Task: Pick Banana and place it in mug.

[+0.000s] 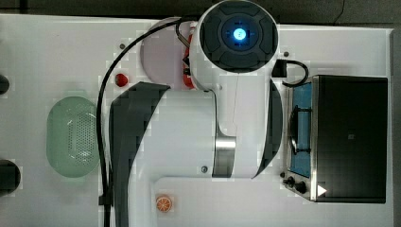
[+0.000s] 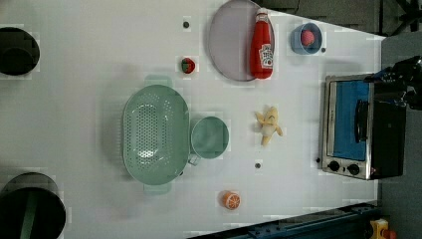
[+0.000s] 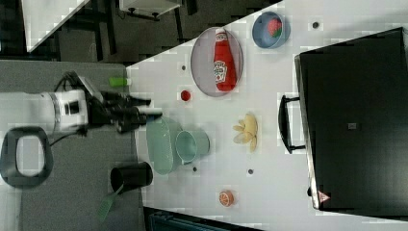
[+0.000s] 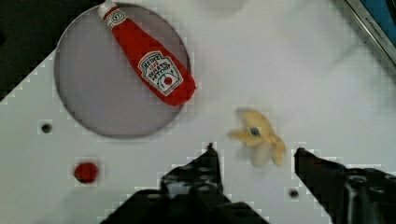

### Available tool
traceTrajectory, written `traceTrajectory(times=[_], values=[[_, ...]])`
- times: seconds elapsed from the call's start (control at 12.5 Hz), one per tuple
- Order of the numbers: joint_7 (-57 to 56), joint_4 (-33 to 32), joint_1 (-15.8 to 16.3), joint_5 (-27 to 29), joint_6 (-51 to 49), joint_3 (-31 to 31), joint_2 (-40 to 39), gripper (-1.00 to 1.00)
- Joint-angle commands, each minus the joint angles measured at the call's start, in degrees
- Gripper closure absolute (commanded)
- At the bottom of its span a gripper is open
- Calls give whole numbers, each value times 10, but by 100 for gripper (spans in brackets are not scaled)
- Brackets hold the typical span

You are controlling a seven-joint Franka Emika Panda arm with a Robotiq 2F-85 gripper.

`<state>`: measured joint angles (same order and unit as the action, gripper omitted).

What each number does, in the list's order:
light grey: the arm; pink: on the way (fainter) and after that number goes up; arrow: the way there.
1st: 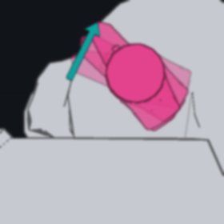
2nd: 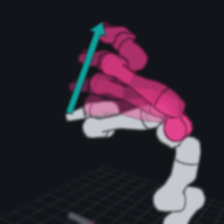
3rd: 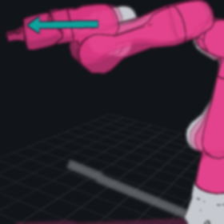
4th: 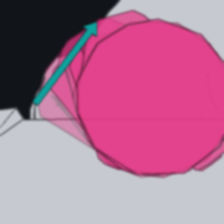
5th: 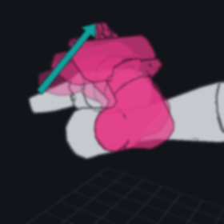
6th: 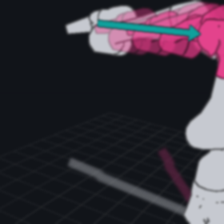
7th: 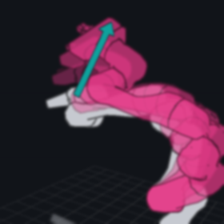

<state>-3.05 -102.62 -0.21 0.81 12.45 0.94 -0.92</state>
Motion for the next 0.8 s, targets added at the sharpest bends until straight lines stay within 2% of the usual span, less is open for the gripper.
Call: traceTrajectory(times=[0.08, 0.24, 0.48, 0.8], values=[[52, -53, 2, -16, -115, 23, 165, -59], [52, -58, 2, -16, -115, 22, 165, -100], [52, -97, 3, -16, -93, 22, 156, -100], [37, -195, 3, -16, 25, 22, 130, -100]])
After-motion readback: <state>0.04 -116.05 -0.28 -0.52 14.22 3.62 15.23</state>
